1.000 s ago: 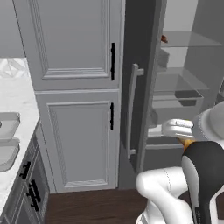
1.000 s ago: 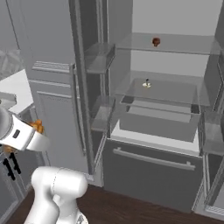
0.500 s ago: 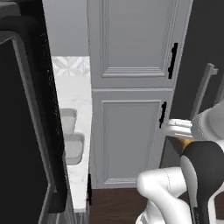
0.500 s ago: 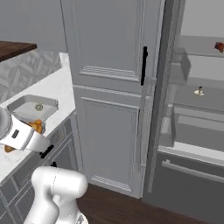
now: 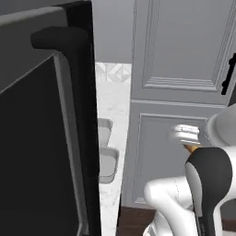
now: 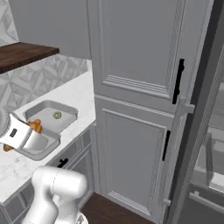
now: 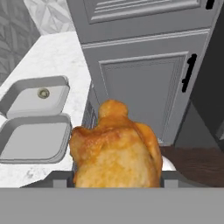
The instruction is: Place one mushroom and one chicken drumstick in each tupperware on the nearby counter, to pack two identical lunches.
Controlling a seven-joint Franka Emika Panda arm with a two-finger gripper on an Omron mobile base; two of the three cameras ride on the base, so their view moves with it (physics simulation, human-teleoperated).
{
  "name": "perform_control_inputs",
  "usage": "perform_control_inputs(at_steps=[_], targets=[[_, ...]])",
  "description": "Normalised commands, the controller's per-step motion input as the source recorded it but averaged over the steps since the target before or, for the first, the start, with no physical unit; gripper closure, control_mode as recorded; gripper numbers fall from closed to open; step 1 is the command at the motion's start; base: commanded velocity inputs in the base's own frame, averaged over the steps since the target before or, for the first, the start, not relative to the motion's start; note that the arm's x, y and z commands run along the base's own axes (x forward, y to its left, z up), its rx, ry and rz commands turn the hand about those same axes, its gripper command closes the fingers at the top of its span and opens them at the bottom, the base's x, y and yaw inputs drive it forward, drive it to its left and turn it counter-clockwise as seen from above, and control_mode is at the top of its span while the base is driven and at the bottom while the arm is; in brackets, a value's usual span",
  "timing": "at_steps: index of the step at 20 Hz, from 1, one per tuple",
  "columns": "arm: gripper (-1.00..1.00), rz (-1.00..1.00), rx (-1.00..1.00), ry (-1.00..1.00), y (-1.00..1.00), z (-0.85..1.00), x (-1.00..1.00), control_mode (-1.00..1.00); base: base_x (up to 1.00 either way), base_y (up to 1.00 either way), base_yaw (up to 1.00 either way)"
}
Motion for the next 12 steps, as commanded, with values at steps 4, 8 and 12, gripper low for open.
perform_control_inputs(at_steps=[4, 8, 12], targets=[[1.00, 0.00, 0.00, 0.00, 0.00, 0.00, 0.00, 1.00, 0.80, -0.01, 0.39], [1.00, 0.00, 0.00, 0.00, 0.00, 0.00, 0.00, 1.00, 0.83, 0.00, 0.41], [1.00, 0.00, 0.00, 0.00, 0.00, 0.00, 0.00, 1.00, 0.96, -0.10, 0.42]])
